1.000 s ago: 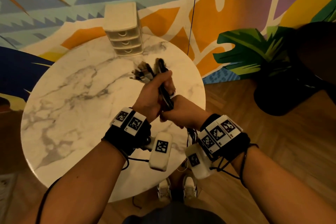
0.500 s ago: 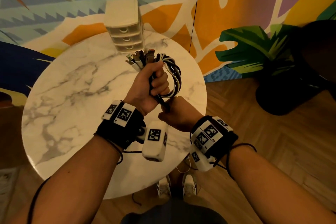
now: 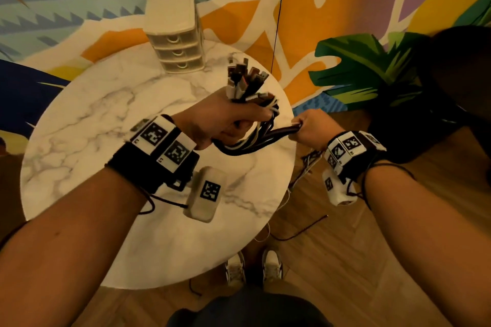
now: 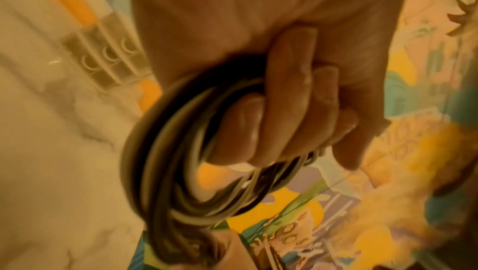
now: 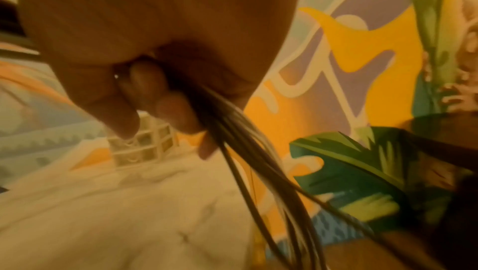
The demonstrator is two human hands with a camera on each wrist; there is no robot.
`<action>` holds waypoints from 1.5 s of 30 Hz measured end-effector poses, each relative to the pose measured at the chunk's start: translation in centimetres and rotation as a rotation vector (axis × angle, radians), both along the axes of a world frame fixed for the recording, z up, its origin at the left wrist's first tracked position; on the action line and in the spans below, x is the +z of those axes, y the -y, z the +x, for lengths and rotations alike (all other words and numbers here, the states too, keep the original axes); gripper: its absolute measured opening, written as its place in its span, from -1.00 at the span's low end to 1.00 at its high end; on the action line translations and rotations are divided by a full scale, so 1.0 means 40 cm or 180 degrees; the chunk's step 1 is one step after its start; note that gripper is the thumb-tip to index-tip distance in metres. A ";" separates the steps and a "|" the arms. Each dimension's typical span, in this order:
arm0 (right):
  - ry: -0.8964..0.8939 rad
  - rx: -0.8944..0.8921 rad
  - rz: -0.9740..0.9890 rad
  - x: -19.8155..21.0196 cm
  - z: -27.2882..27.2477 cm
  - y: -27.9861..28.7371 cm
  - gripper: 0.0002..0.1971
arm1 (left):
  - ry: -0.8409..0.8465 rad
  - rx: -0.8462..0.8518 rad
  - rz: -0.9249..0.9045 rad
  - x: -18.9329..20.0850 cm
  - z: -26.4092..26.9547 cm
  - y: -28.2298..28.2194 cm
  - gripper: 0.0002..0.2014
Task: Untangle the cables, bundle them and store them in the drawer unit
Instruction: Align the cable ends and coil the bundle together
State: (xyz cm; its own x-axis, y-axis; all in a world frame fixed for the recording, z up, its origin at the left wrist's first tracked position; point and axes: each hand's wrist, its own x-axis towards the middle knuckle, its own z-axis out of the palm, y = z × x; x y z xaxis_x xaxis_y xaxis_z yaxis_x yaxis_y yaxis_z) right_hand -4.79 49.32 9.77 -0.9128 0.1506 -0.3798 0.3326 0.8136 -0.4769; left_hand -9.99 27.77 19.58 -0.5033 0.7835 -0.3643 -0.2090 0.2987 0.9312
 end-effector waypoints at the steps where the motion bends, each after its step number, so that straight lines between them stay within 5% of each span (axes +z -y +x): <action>1: 0.0184 -0.0046 0.0044 -0.022 0.015 -0.009 -0.69 | -0.0079 -0.0058 -0.0174 -0.002 0.001 0.000 -0.60; 5: 0.0872 -0.0058 0.0125 -0.147 0.100 -0.014 -0.88 | -0.0447 -0.0395 -0.0838 -0.054 0.036 -0.009 -0.76; 10: 0.1441 0.0103 0.0269 -0.195 0.150 -0.033 -0.71 | -0.1408 -0.1277 -0.1656 -0.097 0.053 -0.042 -0.70; 20: 0.1508 -0.0140 0.0059 -0.187 0.162 -0.113 -0.85 | -0.2902 -0.1846 -0.3109 -0.152 0.004 -0.011 -0.72; 40: 0.1804 0.0012 0.0305 -0.280 0.247 -0.200 -0.81 | -0.3212 -0.1142 -0.3656 -0.126 -0.087 0.040 -0.64; 45: 0.1499 0.0233 0.1145 -0.292 0.261 -0.242 -0.68 | -0.3105 -0.0783 -0.3421 -0.110 -0.070 0.024 -0.65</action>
State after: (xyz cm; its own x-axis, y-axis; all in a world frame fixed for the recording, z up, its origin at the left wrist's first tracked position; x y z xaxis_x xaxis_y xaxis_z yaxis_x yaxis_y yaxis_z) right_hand 5.65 59.01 -1.91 -0.6714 0.2880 -0.6829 0.3784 0.9255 0.0182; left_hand -12.77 26.81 15.19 -0.7832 0.4622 -0.4160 0.5147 0.8572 -0.0168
